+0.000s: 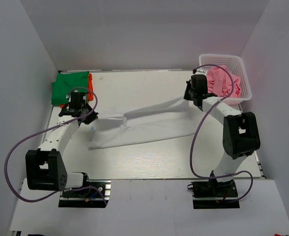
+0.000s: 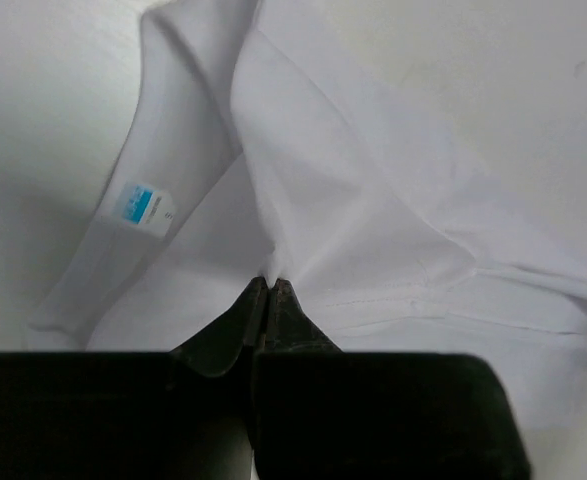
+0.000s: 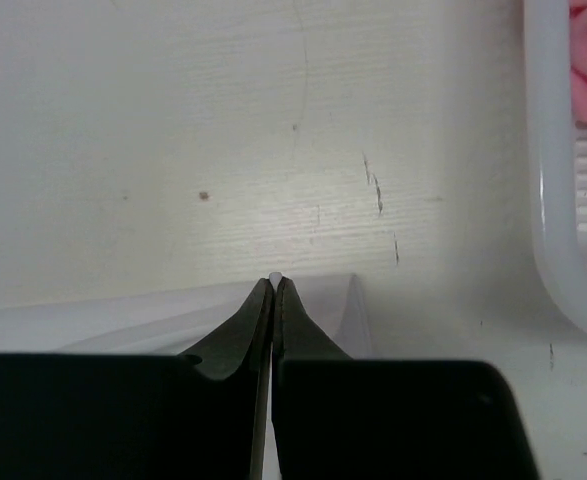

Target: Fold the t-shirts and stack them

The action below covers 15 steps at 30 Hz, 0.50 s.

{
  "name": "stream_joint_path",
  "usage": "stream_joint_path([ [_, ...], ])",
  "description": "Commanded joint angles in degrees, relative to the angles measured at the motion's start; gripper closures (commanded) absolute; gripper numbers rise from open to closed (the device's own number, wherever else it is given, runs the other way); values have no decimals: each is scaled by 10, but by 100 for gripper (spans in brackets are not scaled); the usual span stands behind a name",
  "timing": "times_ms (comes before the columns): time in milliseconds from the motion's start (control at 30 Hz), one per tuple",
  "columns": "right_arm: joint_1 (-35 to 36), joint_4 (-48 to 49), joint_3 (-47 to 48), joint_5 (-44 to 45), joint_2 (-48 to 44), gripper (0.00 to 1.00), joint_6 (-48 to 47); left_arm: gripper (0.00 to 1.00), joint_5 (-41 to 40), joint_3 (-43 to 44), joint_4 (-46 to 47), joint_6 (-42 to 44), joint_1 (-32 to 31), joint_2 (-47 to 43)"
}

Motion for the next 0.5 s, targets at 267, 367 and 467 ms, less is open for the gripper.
stream_joint_path([
  [267,-1,-2,-145,39,-81,39,74,18,11,-195,-60,-55,-3,-98],
  [367,-2,1,-155,46,-126,24,77,0,-26,-160,-91,-60,-3,-134],
  [467,-3,20,-157,19,-152,10,67,0,-47,-116,-91,-60,-3,-146],
])
